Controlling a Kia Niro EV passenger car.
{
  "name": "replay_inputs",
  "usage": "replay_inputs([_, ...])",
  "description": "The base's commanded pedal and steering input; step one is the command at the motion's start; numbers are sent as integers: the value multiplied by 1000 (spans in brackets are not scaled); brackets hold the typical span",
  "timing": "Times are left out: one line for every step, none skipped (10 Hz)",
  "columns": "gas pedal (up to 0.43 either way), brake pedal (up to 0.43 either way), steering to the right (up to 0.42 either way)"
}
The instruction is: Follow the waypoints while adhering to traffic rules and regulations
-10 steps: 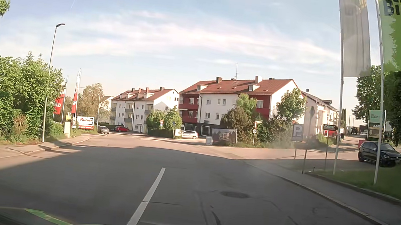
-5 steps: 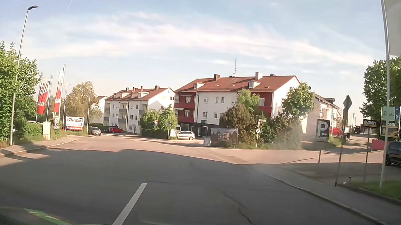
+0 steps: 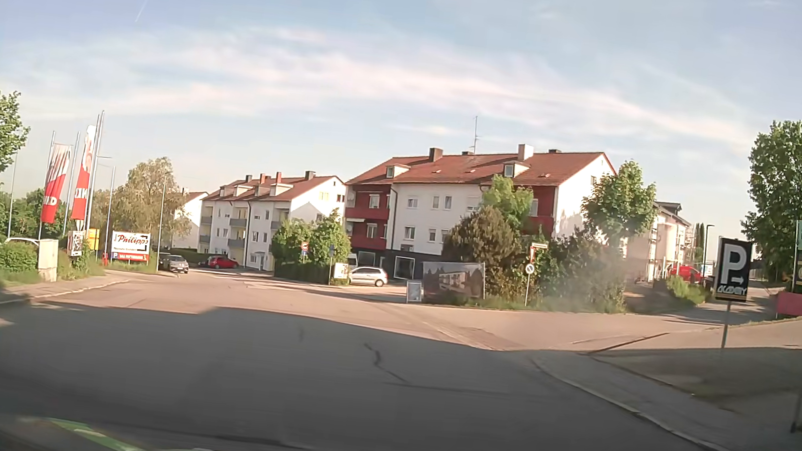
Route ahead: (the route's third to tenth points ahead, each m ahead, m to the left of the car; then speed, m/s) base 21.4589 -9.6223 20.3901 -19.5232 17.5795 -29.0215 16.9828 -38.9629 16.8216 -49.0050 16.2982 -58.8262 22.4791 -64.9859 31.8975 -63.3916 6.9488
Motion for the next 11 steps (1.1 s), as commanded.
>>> replay_inputs([0, 232, 5])
replay_inputs([0, 238, 5])
replay_inputs([0, 244, 5])
replay_inputs([0, 250, 6])
replay_inputs([0, 256, 8])
replay_inputs([0, 250, 9])
replay_inputs([0, 256, 10])
replay_inputs([0, 250, 18])
replay_inputs([0, 250, 35])
replay_inputs([0, 250, 52])
replay_inputs([0, 250, 73])
